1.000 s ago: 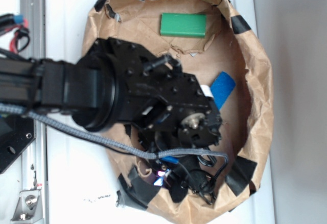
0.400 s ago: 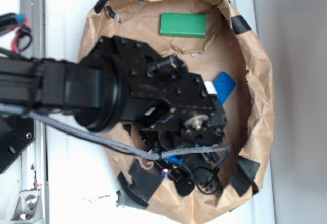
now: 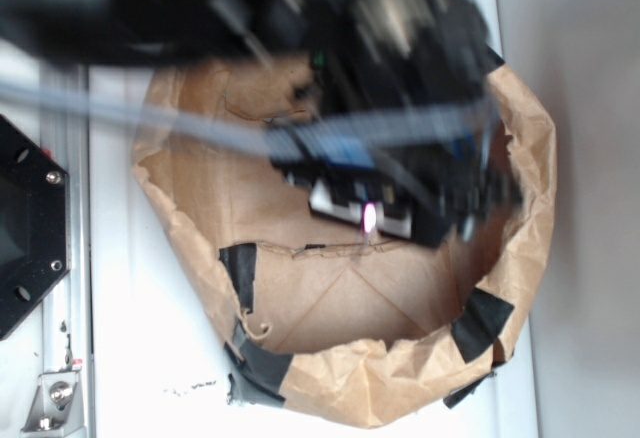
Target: Grab the silver keys.
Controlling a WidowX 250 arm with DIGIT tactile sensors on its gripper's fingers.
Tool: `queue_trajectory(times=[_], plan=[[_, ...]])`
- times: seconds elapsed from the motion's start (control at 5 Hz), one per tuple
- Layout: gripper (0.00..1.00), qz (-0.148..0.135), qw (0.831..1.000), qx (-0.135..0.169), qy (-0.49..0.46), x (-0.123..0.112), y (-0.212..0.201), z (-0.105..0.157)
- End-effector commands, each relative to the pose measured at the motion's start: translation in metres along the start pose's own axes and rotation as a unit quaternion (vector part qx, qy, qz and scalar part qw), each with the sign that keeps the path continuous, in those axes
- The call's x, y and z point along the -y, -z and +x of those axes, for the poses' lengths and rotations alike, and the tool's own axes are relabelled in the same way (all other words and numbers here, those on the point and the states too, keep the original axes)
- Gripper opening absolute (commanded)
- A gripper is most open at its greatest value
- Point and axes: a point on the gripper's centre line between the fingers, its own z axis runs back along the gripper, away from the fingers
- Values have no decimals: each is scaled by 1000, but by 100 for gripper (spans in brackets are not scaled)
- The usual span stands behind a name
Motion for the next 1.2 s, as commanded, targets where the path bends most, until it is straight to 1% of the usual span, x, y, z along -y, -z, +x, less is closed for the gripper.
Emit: queue_trajectory(times=[0.0, 0.2, 0.4, 0.6, 0.8, 1.0], plan=[[0, -36, 990, 55, 126, -36, -14, -28], [0, -10, 991, 52, 125, -32, -10, -28], [0, 20, 990, 76, 117, -26, -5, -28], [0, 70, 988, 108, 91, -15, 5, -26], [0, 89, 986, 115, 80, -10, 12, -27], [0, 87, 986, 114, 82, -8, 18, -30]])
